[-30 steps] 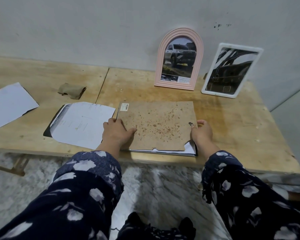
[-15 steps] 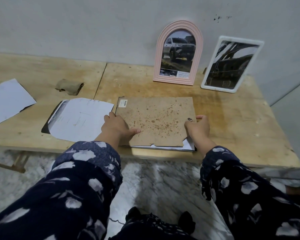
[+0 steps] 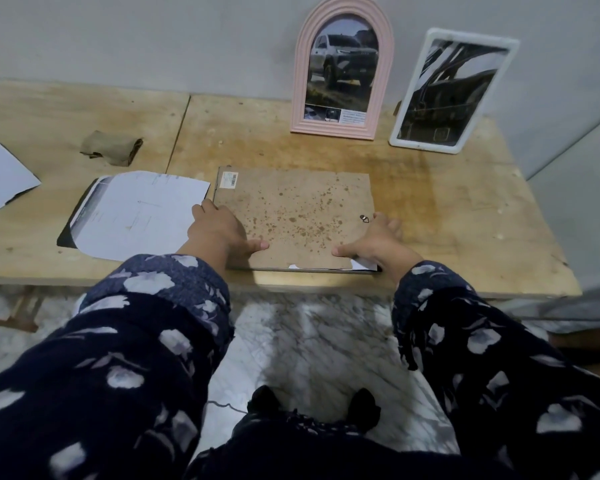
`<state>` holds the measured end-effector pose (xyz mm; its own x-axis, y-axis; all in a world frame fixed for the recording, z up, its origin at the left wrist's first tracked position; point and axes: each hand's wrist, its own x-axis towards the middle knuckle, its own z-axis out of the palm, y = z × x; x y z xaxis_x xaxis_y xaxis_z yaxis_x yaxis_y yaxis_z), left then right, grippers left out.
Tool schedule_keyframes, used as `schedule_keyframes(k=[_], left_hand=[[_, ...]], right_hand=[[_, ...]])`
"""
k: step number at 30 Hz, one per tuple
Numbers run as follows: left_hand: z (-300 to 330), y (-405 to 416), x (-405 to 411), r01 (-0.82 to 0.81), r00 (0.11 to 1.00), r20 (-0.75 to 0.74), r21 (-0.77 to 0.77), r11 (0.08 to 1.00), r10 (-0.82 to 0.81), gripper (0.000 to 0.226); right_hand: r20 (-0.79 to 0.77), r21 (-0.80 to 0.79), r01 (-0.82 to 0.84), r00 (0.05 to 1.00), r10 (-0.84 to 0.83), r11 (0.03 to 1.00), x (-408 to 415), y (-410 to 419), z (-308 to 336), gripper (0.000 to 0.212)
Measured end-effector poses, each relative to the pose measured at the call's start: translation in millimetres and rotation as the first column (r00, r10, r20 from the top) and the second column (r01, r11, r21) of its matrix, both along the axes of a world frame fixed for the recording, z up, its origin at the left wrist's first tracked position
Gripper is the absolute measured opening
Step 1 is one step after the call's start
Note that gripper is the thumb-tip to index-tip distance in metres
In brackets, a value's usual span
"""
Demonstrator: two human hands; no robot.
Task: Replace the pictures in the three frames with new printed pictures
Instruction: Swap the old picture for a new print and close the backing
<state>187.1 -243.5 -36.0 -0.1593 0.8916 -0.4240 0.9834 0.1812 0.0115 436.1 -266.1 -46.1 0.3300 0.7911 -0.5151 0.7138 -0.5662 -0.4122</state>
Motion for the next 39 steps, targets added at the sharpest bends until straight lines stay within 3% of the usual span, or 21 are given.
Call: schedule_keyframes(k=[4,10,16,20,22,25,28,31,33,39], left_hand=[[4.6,0.4,2.3,0.086,0.990,-0.105,-0.085,0.993,-0.095,0.118],[-2.7,-0.8,4.4,0.028,0.998,-0.052,-0.054,0.998,-0.031,0.125],[-3.5,1.7,4.9,0.031,0.996,-0.077,-0.077,0.997,-0.037,0.126],[-5.5,5.4,3.9,0.051,0.992,-0.110,-0.109,0.993,-0.063,0.127],[-5.0,6.2,2.9,0.045,0.994,-0.094,-0.105,0.993,-0.055,0.127],[-1.7,8.2,6.8,0.052,0.993,-0.094,-0.143,0.988,-0.066,0.127],[-8.9,17.1,8.0,-0.037,0.996,-0.091,-0.184,0.982,0.021,0.150],[-4.4,16.9,20.1,-0.036,0.996,-0.083,-0.117,0.992,0.026,0.140],[3.6,13.0,35.5,0.062,0.995,-0.080,-0.058,0.996,-0.066,0.126],[-6.8,47.8,76.6,0.307,0.948,0.091,-0.020,0.952,-0.304,0.117]], right_hand=[[0.032,-0.075,-0.076,0.996,0.078,0.994,-0.3,-0.7,6.8,0.130],[0.124,-0.055,-0.034,0.991,0.041,0.998,-7.8,-2.4,3.9,0.129],[0.106,-0.010,-0.060,0.993,0.061,0.998,-1.3,-9.8,-8.7,0.122],[0.309,0.026,-0.264,0.919,0.243,0.964,8.3,-23.8,-17.3,0.087],[0.387,0.043,-0.297,0.885,0.258,0.954,8.5,-24.0,-19.2,0.065],[0.467,0.081,-0.341,0.843,0.267,0.937,8.7,-19.5,-17.3,0.047],[0.465,0.144,-0.322,0.857,0.223,0.936,12.2,-12.1,-15.0,0.038],[0.386,0.184,-0.254,0.907,0.168,0.950,17.6,1.5,-8.2,0.043],[0.289,0.193,-0.234,0.942,0.172,0.953,20.3,10.3,-6.9,0.052],[0.211,0.109,-0.398,0.905,0.370,0.911,20.1,34.7,-9.9,0.074]])
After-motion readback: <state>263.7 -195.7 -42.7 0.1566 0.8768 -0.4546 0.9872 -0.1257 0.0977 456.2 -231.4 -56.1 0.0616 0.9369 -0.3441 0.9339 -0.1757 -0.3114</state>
